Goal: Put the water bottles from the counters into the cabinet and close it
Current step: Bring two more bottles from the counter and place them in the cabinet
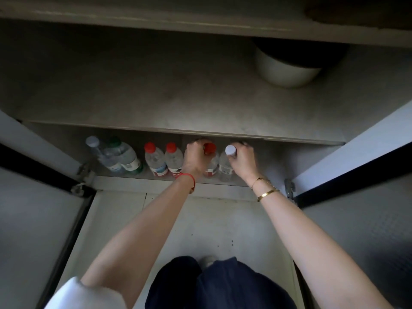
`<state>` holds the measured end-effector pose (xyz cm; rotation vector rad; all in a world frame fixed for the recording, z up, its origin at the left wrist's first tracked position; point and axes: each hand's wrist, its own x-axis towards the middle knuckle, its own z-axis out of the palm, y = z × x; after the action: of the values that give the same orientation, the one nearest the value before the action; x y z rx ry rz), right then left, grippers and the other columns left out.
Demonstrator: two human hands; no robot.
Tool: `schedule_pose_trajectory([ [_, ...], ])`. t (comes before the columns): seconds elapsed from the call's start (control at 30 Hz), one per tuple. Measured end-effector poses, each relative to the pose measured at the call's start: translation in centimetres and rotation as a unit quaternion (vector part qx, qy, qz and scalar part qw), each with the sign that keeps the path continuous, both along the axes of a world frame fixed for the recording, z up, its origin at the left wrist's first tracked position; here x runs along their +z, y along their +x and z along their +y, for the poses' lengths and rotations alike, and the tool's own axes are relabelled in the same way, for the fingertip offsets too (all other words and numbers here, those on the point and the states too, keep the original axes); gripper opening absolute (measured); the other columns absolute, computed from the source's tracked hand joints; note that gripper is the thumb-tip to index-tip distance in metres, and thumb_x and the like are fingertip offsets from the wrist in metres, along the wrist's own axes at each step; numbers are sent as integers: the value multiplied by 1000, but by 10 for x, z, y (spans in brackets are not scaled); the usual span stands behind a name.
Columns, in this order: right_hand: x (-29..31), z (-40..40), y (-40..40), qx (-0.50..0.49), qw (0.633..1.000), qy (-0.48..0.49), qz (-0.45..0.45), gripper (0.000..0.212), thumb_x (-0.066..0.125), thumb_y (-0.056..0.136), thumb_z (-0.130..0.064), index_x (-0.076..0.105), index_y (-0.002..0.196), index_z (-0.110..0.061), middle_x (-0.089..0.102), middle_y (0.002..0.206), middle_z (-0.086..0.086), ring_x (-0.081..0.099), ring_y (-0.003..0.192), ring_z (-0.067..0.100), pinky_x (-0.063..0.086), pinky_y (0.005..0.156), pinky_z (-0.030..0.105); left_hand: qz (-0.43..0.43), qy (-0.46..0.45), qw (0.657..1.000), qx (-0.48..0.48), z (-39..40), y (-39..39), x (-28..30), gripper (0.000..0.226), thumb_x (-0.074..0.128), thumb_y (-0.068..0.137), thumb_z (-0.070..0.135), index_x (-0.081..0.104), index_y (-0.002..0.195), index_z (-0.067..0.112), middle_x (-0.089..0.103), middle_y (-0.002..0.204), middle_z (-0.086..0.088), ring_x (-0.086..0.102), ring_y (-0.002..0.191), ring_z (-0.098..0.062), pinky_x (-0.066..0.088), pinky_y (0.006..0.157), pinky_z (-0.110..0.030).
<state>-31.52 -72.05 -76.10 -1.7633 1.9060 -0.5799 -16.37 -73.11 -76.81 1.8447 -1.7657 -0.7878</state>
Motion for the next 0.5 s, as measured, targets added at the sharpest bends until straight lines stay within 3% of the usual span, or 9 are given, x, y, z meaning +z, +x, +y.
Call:
schedule_pose_trajectory([
  [0.27, 10, 18, 7, 1, 1000, 26, 2, 44, 64, 89, -12, 52, 131, -5, 53, 131, 18, 53, 119, 34, 46, 96, 37, -22, -8, 999, -40, 11, 4, 10, 53, 69, 86, 19, 52, 137, 18, 69, 122, -11, 67, 109, -29, 55, 95, -37],
  [0.37, 21, 32, 13, 16, 999, 13, 42, 45, 62, 91, -19, 50, 133, -10, 52, 133, 13, 49, 122, 32, 49, 93, 40, -5, -34, 998, -45, 27, 14, 21, 54, 69, 85, 14, 53, 137, 16, 67, 125, -11, 66, 111, -27, 55, 96, -38],
  [0.5, 44, 54, 30, 54, 996, -42, 64, 45, 62, 91, -25, 53, 133, -10, 56, 133, 10, 46, 129, 32, 43, 107, 40, 7, -83, 996, -24, 66, 41, 44, 53, 68, 86, 15, 53, 137, 16, 63, 133, -7, 64, 116, -22, 54, 97, -33],
])
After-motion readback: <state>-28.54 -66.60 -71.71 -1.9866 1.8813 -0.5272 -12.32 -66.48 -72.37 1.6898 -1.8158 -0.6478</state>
